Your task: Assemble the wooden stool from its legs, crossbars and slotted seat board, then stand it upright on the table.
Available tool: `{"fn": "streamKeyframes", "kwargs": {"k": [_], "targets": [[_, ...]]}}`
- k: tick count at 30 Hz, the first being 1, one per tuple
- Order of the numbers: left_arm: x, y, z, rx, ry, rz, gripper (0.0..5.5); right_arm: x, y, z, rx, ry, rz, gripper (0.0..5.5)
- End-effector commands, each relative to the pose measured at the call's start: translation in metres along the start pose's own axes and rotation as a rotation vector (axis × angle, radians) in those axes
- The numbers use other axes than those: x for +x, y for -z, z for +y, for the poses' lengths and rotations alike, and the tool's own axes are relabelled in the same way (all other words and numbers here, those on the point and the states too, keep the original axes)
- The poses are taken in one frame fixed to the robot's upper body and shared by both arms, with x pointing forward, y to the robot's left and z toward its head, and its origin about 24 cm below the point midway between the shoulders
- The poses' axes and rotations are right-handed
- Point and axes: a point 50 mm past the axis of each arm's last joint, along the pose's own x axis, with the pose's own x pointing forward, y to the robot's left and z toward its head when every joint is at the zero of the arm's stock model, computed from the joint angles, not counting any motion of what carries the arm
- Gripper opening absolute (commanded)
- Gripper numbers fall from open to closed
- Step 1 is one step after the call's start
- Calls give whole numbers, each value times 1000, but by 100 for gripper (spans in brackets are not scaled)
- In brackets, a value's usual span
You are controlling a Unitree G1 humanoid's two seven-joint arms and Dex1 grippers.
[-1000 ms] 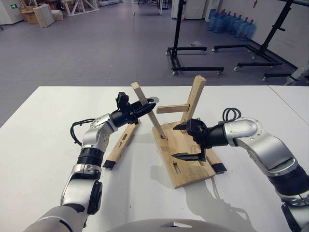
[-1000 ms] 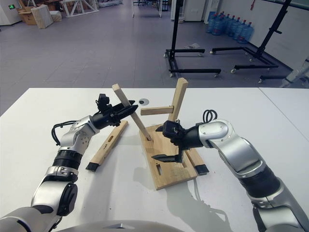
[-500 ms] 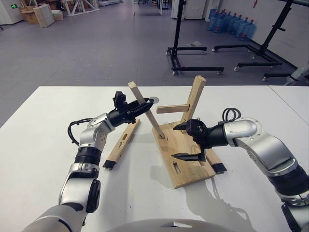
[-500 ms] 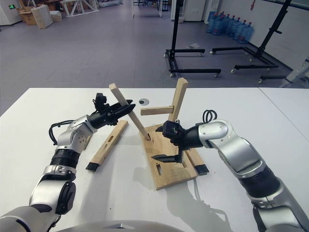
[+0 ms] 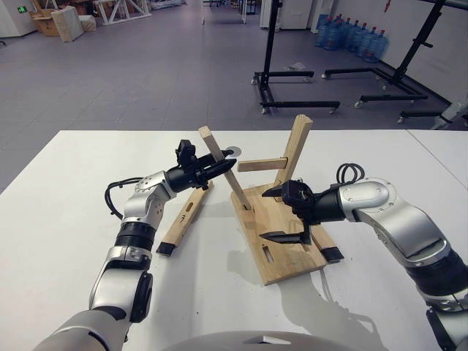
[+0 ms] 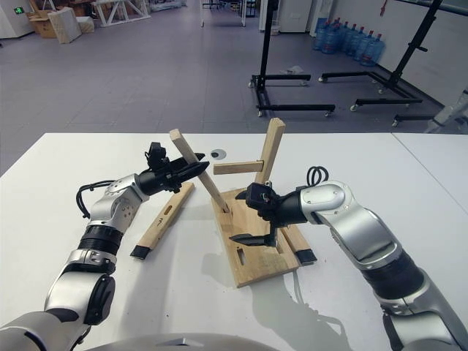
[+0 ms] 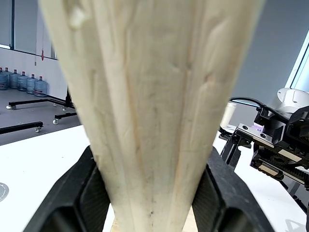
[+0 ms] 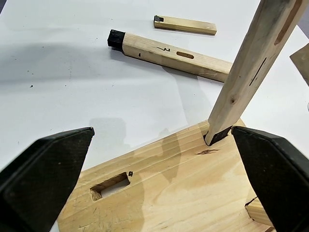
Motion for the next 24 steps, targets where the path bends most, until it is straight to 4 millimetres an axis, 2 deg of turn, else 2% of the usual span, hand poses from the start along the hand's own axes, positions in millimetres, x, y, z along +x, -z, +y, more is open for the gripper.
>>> {"fn": "streamKeyframes", "kwargs": {"k": [1, 12, 20, 24], "targets": [[-3, -1, 3, -1, 7, 84, 206, 0, -4, -1, -11, 3, -5, 525], [16, 2, 3, -7, 3, 182, 206, 1, -4, -1, -13, 1, -8, 525], [21, 5, 5, -23, -1, 228, 206, 2, -6, -1, -17, 0, -10, 525], [22, -1, 1, -47, 51, 179, 206, 2, -6, -1, -18, 1, -10, 525]]}}
